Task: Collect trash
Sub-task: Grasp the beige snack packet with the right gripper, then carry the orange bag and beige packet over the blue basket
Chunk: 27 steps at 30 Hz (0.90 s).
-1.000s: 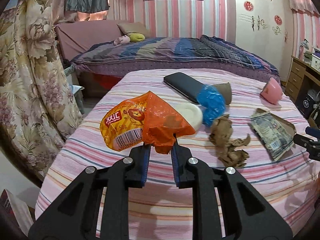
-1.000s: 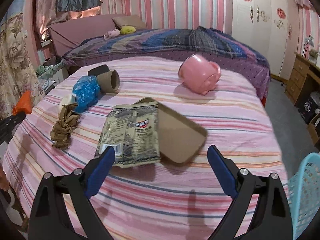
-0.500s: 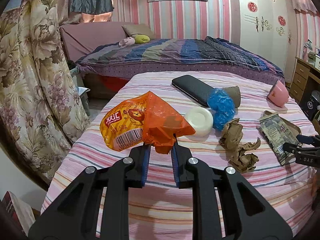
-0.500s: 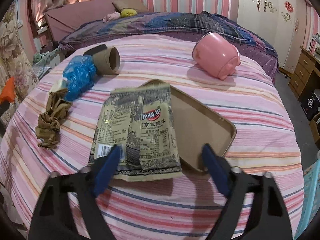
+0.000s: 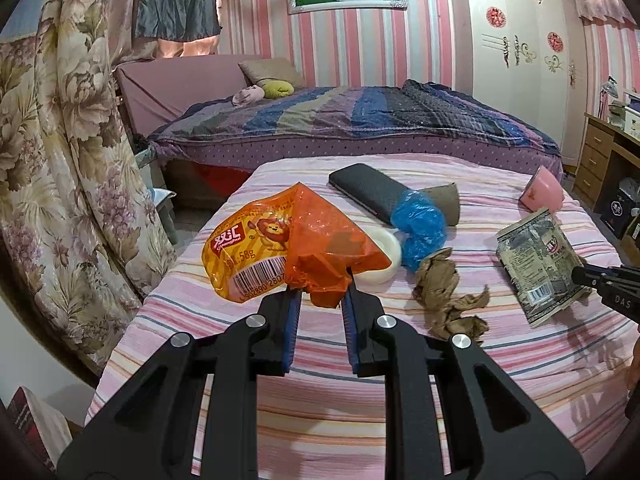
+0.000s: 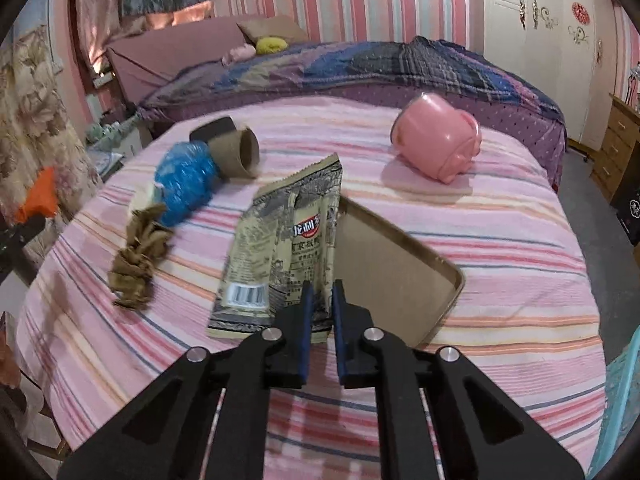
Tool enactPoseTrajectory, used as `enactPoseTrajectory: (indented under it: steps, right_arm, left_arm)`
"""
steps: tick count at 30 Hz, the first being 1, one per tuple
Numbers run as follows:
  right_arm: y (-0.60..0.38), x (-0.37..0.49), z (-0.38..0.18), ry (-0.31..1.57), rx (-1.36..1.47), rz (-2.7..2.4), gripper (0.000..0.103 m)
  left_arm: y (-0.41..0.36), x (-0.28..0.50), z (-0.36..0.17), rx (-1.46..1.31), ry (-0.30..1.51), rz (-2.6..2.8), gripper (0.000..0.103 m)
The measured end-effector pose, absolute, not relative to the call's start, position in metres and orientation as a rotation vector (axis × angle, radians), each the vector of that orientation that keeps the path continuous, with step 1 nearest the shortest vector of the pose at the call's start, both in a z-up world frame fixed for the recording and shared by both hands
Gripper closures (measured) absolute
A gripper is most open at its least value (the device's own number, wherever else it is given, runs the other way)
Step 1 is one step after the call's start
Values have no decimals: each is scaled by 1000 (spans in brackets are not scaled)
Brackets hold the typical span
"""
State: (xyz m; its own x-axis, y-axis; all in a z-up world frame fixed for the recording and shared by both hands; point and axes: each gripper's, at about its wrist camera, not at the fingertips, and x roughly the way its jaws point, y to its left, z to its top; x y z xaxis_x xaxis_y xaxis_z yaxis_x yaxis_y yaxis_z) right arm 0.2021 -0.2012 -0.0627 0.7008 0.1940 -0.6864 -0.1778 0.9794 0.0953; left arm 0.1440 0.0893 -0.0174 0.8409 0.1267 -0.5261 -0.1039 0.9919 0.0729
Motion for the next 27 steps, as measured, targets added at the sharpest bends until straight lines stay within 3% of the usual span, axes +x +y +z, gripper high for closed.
enactPoseTrajectory:
  steps: [27]
  right_arm:
    - [-266, 155, -9, 605, 54, 207, 97]
  left_arm:
    - [14, 123, 12, 88, 508, 45, 85]
